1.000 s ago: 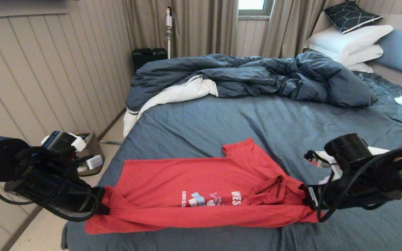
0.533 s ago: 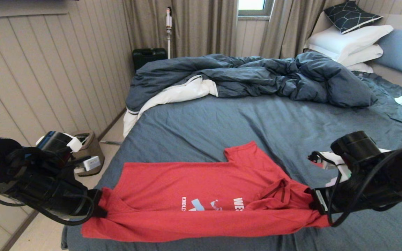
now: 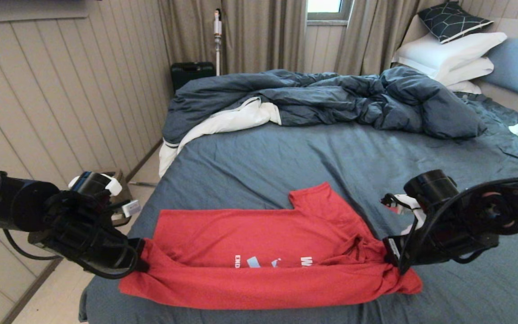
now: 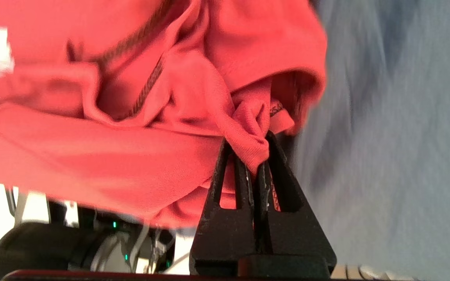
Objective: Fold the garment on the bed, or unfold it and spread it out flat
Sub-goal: Fold the red T-shirt
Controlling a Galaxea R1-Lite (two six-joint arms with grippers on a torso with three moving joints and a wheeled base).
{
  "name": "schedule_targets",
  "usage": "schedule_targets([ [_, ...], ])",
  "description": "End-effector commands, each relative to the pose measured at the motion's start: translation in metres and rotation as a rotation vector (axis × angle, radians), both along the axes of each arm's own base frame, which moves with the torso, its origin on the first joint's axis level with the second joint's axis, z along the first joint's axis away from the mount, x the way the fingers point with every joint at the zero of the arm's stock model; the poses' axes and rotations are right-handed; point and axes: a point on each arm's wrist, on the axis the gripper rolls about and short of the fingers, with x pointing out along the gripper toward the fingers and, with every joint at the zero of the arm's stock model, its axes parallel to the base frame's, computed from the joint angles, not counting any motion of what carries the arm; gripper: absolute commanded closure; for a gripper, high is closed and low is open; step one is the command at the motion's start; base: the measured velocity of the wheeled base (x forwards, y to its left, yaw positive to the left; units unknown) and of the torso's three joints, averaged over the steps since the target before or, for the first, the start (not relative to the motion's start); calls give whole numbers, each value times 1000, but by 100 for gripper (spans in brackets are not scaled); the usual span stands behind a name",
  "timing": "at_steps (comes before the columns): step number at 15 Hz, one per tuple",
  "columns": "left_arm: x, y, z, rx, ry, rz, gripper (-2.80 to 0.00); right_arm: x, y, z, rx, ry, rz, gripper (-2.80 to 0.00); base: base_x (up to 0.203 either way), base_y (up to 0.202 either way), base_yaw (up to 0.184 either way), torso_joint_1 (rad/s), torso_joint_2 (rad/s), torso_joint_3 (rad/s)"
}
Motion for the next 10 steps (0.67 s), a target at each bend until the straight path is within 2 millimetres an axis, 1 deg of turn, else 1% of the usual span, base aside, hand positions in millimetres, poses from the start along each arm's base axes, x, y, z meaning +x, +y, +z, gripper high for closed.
schedule_targets([
  [1, 11, 1, -12, 2, 29, 11, 0, 11, 2, -15, -1, 32, -2, 0, 0, 0, 0, 0, 0, 0],
  [3, 16, 4, -15, 2, 33, 26, 0, 17, 2, -18, -1, 33, -4, 0, 0, 0, 0, 0, 0, 0],
  [7, 17, 10, -19, 1, 49, 43, 0, 20, 3, -20, -2, 35, -5, 0, 0, 0, 0, 0, 0, 0],
  [8, 16, 10, -19, 0, 49, 43, 0, 20, 3, -19, -1, 30, -6, -280, 0, 0, 0, 0, 0, 0],
  [9, 16, 10, -19, -2, 46, 42, 0, 21, 3, -19, -2, 29, -7, -280, 0, 0, 0, 0, 0, 0],
  [10, 16, 10, -19, -4, 41, 42, -280, 20, 2, -17, -1, 24, -9, -280, 0, 0, 0, 0, 0, 0],
])
